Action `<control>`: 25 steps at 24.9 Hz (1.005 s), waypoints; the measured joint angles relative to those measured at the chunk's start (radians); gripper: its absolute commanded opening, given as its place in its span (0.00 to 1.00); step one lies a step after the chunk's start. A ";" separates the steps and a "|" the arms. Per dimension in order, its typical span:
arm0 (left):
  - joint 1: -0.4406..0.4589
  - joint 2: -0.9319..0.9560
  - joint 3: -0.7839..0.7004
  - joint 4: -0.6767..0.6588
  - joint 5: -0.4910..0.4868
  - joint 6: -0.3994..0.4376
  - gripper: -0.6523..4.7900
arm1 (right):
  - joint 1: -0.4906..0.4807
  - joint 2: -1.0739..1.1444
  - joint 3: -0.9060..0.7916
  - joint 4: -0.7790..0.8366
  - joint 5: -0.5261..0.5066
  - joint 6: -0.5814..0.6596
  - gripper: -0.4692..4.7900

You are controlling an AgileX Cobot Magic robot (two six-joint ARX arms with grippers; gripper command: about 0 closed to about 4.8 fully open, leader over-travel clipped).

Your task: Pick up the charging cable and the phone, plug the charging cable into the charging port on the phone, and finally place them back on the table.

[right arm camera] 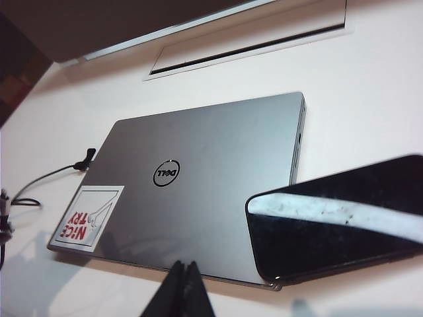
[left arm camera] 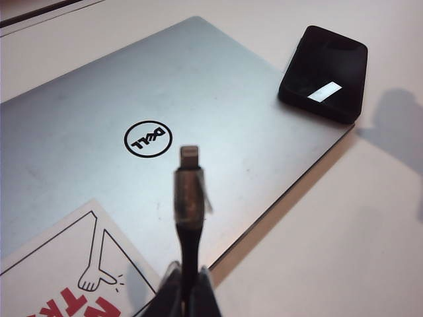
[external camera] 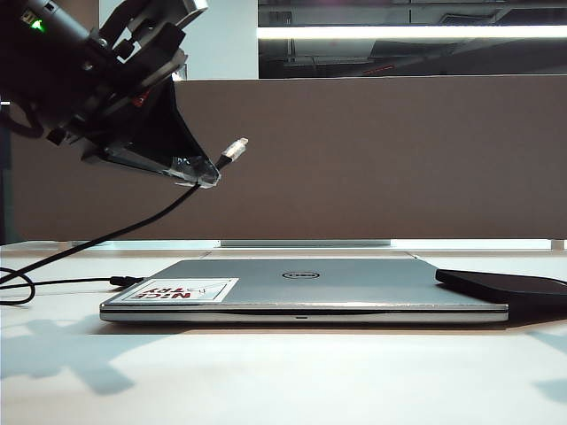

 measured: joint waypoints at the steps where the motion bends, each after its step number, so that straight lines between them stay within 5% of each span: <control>1: 0.000 0.000 0.000 0.001 0.000 0.000 0.11 | -0.025 0.000 -0.010 0.008 -0.026 0.014 0.08; 6: 0.000 0.000 0.000 0.002 0.000 0.000 0.11 | -0.148 0.033 -0.020 0.011 -0.122 0.052 0.08; 11: 0.000 0.000 0.000 0.002 0.000 0.000 0.11 | -0.314 0.173 -0.021 0.030 -0.351 0.098 0.12; 13: 0.000 0.000 0.000 0.002 0.000 0.000 0.11 | -0.350 0.240 -0.021 0.032 -0.399 0.151 0.38; 15: 0.000 0.000 0.000 0.002 0.000 0.000 0.11 | -0.367 0.299 -0.021 0.038 -0.418 0.195 0.79; 16: 0.000 0.000 0.000 0.002 0.000 0.000 0.11 | -0.373 0.333 -0.021 0.042 -0.435 0.216 0.91; 25: 0.000 0.000 0.000 0.002 0.000 0.000 0.11 | -0.377 0.553 -0.021 0.238 -0.487 0.361 0.94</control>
